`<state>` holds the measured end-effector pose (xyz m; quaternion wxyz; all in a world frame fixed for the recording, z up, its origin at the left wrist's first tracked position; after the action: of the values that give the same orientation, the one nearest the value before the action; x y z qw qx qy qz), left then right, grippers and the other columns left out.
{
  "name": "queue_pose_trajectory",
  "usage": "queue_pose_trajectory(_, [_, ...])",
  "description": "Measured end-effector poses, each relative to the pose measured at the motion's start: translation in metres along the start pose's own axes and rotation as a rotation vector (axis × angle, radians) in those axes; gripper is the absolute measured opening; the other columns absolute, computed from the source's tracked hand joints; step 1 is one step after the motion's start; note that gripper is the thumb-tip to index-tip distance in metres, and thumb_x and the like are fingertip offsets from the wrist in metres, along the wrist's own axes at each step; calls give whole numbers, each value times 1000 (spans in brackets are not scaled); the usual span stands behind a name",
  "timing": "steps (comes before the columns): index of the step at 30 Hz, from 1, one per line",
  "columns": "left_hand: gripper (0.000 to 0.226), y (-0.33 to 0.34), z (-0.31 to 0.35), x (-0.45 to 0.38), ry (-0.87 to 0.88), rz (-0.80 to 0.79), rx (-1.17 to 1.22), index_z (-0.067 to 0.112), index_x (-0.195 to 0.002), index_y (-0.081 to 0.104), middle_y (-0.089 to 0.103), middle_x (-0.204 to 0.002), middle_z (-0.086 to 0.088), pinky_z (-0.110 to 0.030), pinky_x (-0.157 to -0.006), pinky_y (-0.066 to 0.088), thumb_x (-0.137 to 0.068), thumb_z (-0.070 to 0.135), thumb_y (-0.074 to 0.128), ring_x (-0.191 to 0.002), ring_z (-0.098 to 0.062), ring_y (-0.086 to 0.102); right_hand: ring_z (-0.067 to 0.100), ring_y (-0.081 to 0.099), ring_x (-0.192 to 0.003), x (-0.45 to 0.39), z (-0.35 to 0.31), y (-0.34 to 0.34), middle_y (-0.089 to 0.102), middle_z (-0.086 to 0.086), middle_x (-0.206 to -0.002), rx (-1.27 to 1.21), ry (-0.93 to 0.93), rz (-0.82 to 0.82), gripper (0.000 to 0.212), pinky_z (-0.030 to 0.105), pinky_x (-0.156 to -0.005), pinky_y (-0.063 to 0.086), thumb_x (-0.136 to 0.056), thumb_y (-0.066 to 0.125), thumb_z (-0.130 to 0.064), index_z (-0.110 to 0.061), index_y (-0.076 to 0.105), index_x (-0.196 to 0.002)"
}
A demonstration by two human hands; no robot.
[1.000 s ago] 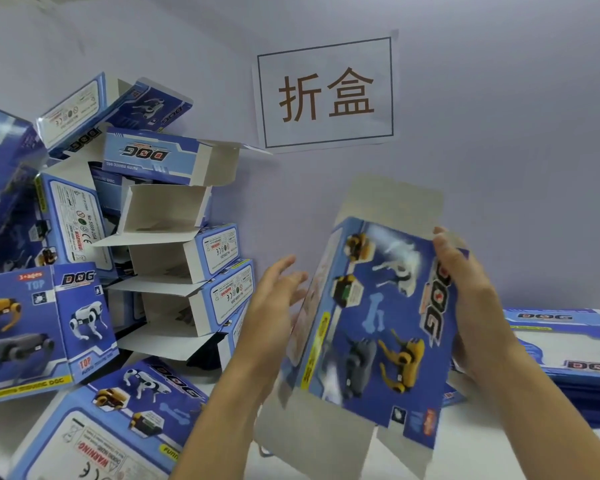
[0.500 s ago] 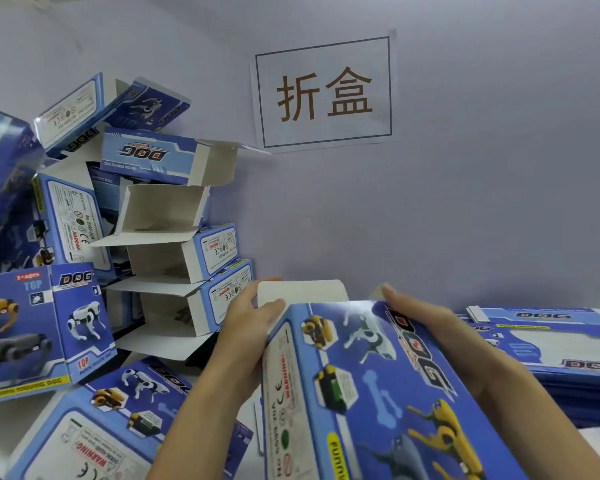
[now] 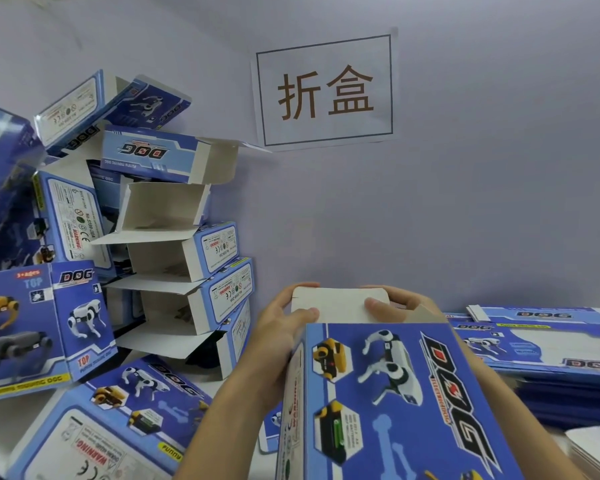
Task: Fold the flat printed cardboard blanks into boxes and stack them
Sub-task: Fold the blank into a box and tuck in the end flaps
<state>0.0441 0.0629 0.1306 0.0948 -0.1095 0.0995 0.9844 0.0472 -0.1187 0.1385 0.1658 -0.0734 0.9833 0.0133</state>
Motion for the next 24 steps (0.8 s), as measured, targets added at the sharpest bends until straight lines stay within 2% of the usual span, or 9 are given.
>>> queue_pose_trajectory(5, [24, 0, 4, 2, 24, 1, 1, 22, -111, 63, 75, -88, -13, -30, -50, 56, -96, 4, 57, -69, -27, 74, 28, 74, -66, 2, -4, 2, 76, 15, -86, -13, -33, -21, 35, 27, -51, 57, -80, 70, -28, -18, 67, -113])
queue_pose_trajectory(8, [17, 1, 5, 3, 38, 7, -11, 16, -104, 62, 72, -73, -13, -27, -46, 53, -94, 3, 59, -57, -23, 70, 23, 71, -59, -2, -6, 0, 76, 10, -78, 37, -65, -11, 21, 25, -48, 55, -85, 67, -14, -13, 69, -106])
queue_pose_trajectory(12, [9, -1, 5, 3, 51, 51, -20, 11, -93, 60, 67, -60, -8, -23, -42, 49, -94, 2, 60, -46, -18, 65, 22, 70, -62, -2, -7, 0, 77, 5, -79, 83, -59, -19, 18, 29, -56, 59, -85, 65, -8, -8, 69, -103])
queue_pose_trajectory(14, [14, -5, 7, 2, 63, 73, -3, 11, -98, 63, 70, -64, -9, -23, -42, 49, -93, -1, 58, -48, -19, 66, 16, 70, -58, 0, -9, 5, 76, 3, -75, 93, -42, -37, 28, 24, -51, 57, -84, 66, -17, -10, 67, -110])
queue_pose_trajectory(16, [23, -11, 8, 1, 66, 111, 37, 19, -104, 67, 74, -75, -9, -27, -44, 52, -94, 1, 56, -56, -22, 70, 15, 70, -59, 4, -10, 9, 75, 5, -77, 65, 2, -58, 46, 22, -50, 54, -77, 65, -35, -14, 64, -118])
queue_pose_trajectory(19, [24, -29, 11, 2, 92, 227, 96, 26, -111, 64, 76, -87, -12, -34, -50, 58, -96, 8, 58, -66, -26, 74, 25, 72, -73, 15, -9, 20, 73, 14, -91, -169, 184, -224, 67, 30, -59, 58, -77, 63, -59, -4, 66, -115])
queue_pose_trajectory(20, [23, -35, 13, 3, 109, 271, 107, 25, -114, 62, 76, -90, -14, -36, -53, 59, -96, 11, 59, -68, -27, 74, 30, 74, -81, 21, -11, 23, 74, 16, -98, -230, 225, -288, 65, 33, -65, 60, -79, 64, -65, -8, 72, -111])
queue_pose_trajectory(22, [22, -46, 17, 6, 149, 363, 136, 24, -117, 59, 75, -96, -17, -36, -54, 59, -97, 15, 60, -68, -27, 74, 34, 72, -99, 26, -18, 23, 74, 15, -110, -243, 219, -330, 61, 39, -78, 60, -73, 75, -61, -18, 73, -117])
queue_pose_trajectory(24, [22, -51, 21, 9, 186, 435, 171, 25, -119, 57, 75, -97, -15, -35, -54, 58, -97, 24, 61, -71, -27, 74, 34, 71, -103, 28, -24, 22, 73, 12, -115, -129, 150, -330, 59, 39, -80, 59, -68, 85, -46, -28, 69, -122])
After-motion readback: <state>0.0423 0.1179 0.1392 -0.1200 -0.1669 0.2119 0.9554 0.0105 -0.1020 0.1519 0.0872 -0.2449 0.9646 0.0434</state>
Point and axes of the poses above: each hand's wrist, its own x-axis away from the middle knuckle, its own y-axis out of the palm, z = x × y, the point moved 8 cm from there along -x, towards the middle knuckle
